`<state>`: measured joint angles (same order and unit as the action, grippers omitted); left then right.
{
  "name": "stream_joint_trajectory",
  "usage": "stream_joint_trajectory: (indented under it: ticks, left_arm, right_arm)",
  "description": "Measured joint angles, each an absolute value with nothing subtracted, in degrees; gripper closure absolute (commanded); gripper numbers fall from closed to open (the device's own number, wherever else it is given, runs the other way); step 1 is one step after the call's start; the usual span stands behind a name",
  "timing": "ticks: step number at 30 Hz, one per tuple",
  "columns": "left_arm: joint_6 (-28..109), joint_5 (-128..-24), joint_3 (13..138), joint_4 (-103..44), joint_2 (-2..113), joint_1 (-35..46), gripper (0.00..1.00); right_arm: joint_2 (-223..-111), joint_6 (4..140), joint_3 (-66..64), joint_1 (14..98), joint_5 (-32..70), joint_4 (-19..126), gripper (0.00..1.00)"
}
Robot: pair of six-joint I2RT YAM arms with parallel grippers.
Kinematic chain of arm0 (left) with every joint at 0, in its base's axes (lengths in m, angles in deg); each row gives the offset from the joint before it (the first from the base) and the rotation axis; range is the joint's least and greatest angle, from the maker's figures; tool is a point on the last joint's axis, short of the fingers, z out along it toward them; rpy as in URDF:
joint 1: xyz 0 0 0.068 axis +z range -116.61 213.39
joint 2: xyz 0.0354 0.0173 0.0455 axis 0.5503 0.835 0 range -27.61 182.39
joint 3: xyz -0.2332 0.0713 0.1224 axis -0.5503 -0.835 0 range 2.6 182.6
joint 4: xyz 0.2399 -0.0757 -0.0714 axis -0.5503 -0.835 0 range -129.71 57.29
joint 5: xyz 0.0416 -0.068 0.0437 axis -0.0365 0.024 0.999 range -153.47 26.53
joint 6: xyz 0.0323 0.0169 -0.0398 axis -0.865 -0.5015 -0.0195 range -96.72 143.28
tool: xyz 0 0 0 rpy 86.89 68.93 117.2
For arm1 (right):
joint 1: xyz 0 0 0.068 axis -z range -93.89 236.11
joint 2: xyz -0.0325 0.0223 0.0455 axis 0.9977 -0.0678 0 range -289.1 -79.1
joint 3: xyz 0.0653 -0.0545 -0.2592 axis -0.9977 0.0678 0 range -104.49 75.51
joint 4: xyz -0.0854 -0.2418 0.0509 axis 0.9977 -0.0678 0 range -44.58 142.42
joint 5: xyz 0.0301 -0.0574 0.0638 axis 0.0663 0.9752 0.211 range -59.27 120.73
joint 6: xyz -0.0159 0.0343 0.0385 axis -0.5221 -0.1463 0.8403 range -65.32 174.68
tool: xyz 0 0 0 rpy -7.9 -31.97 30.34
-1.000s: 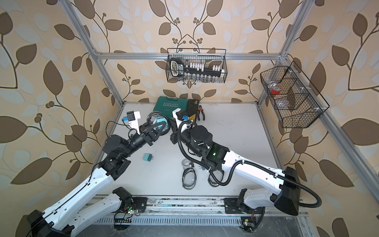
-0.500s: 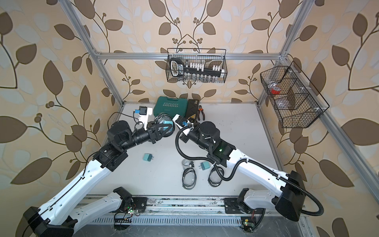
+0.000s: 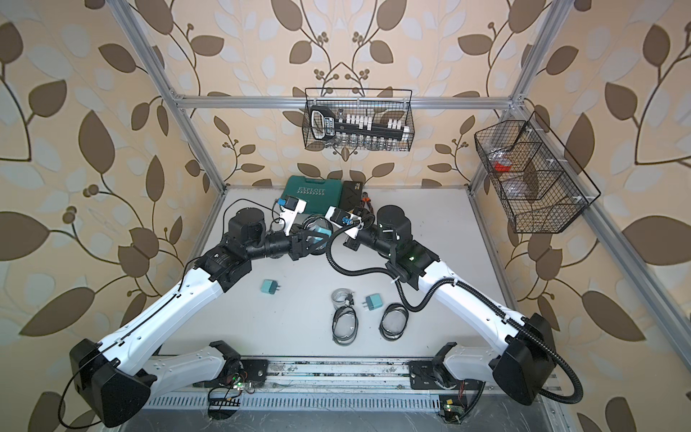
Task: Pack away charging kits
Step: Zip the zipper on the storage bag.
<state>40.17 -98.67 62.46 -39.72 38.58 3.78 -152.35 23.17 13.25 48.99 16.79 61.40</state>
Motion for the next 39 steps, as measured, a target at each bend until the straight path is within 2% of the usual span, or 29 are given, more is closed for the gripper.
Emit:
stream_joint_trajectory:
  ticks: [8,15,26,28,29,33,39]
  left_arm:
    - [37.70,-99.04,63.29,-40.22,41.29,2.95,1.00]
    - [35.12,-92.66,65.39,-43.26,42.82,-1.11,1.00]
    - [33.72,-88.79,66.98,-44.53,44.14,-2.27,1.00]
    - [33.65,-88.94,67.02,-44.83,43.79,-2.29,0.74]
    - [33.65,-88.97,67.02,-44.94,43.52,-2.36,0.68]
    - [33.37,-89.25,66.63,-44.35,41.34,-3.04,0.51]
    - [33.85,-90.74,61.30,-35.83,36.00,-3.41,0.36]
  right_arm:
    - [-152.37,11.50,13.25,51.20,15.18,59.30,1.00]
    - [-153.25,2.80,11.17,51.83,13.89,56.65,1.00]
    - [-154.28,-2.49,8.77,54.56,8.64,53.31,1.00]
    - [-153.58,-1.46,10.36,54.69,7.75,55.56,1.00]
    - [-153.20,-0.76,11.06,54.69,7.48,56.57,1.00]
    - [-151.54,3.52,13.92,54.41,6.32,63.10,1.00]
    - [-149.20,9.95,15.30,52.33,6.30,72.37,1.00]
